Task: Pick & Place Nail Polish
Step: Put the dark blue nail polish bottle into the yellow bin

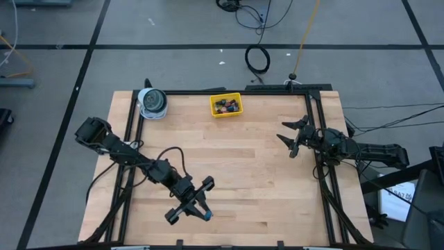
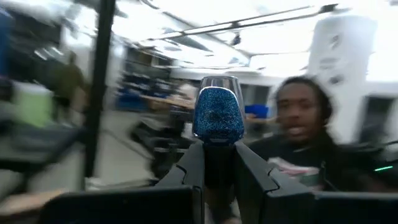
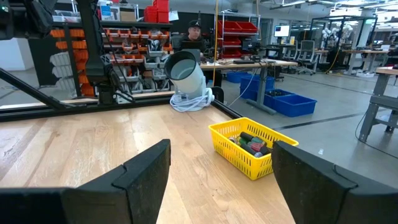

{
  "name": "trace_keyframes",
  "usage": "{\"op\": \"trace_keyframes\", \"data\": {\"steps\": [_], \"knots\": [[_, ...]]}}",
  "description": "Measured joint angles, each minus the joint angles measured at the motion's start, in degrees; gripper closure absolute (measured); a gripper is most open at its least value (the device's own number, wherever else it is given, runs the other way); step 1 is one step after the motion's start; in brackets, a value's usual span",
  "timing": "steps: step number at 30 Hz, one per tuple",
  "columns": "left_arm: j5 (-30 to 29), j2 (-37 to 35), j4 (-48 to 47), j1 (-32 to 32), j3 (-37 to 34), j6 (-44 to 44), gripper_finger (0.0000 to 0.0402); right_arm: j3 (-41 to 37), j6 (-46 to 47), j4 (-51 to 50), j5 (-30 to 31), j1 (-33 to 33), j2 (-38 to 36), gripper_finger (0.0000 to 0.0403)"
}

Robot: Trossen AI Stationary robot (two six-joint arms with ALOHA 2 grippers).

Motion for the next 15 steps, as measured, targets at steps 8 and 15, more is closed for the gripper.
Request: {"op": "trace_keyframes", "data": {"steps": [8, 15], "knots": [[-25.1, -0.1, -8.3, -1.1, 0.0, 20.5, 0.0364, 0.0, 0.0, 0.0, 0.0, 0.0, 0.0, 0.0135], [-54.2, -0.1, -15.7, 1.5, 0.0, 24.8, 0.0364, 0.0, 0.0, 0.0, 0.0, 0.0, 0.0, 0.0135]]}}
